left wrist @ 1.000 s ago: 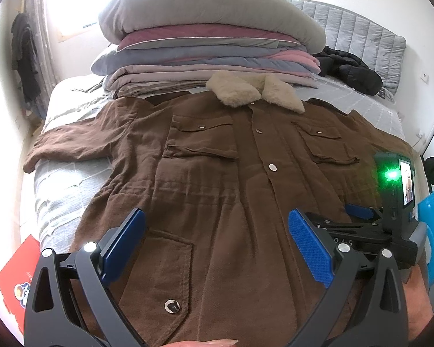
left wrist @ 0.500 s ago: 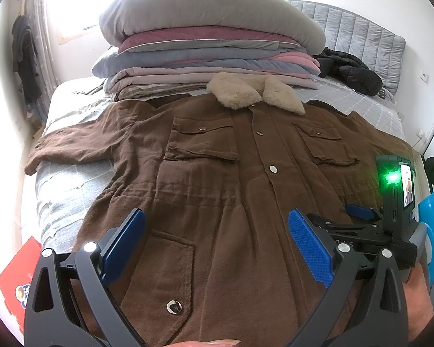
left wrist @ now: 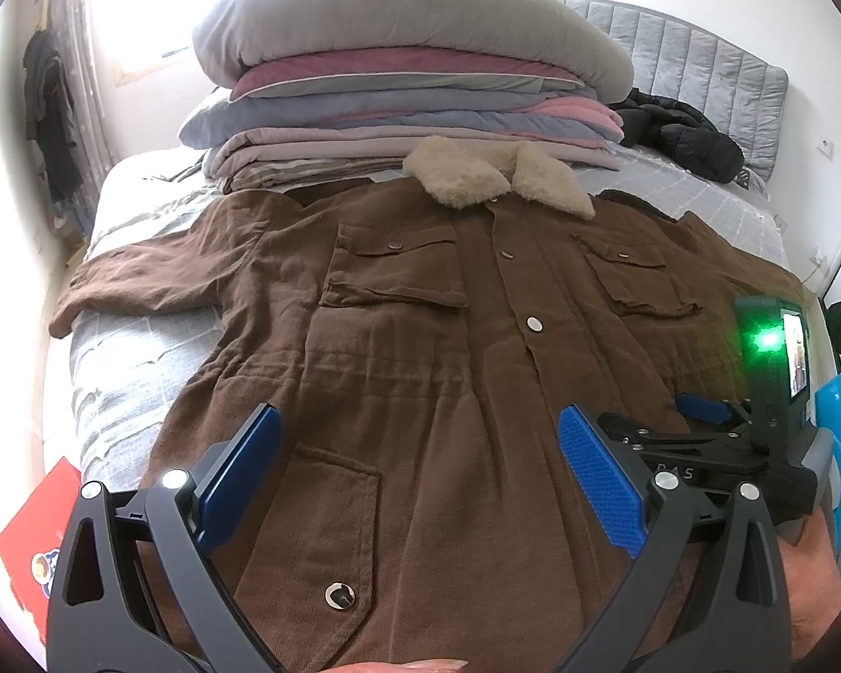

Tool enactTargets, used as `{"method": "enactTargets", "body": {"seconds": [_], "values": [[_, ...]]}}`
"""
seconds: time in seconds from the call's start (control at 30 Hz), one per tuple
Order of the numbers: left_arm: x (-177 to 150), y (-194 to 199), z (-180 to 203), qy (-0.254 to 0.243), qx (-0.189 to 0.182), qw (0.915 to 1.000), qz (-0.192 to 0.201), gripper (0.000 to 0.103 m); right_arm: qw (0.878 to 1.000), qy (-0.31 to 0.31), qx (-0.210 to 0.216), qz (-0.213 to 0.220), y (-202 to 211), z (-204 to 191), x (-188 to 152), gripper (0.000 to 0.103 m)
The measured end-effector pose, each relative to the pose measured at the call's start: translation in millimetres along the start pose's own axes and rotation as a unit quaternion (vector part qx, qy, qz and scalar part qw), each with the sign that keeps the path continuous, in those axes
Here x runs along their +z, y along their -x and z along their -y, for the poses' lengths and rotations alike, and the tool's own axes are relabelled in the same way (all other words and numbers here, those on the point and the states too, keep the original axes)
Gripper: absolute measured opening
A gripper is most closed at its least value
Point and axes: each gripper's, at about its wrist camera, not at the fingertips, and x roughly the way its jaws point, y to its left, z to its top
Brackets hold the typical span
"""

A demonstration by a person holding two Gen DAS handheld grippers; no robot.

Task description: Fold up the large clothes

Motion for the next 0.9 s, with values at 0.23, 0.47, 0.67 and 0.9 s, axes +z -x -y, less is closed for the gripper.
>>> {"method": "enactTargets", "body": {"seconds": [0.23,0.47,0.67,0.9], "values": [[1.3,-3.4,0.9,0.001,0.000,1.0000,-0.003,0.095,1.000,0.004,-0.003,-0.010,2.9,-2.1,2.9,0.097],[5.4,-9.7,-9.5,0.019,0.007,0.9998,-0.006,0.095,0.989,-0.076,0.004,0.128,84.9,42.1,14.1,0.097],[11.0,-19.8,-15.5,0.031,0.010,0.9994,-0.015,0.095,0.979,-0.062,-0.140,0.135,113.8,93.9,19.2,0.097],[14.5,-33.6,-13.0,0.025,0.019,0.9992,-0.024,0.095,0.966,0.017,-0.234,0.109,127.7,109.1,4.5,0.097]]}}
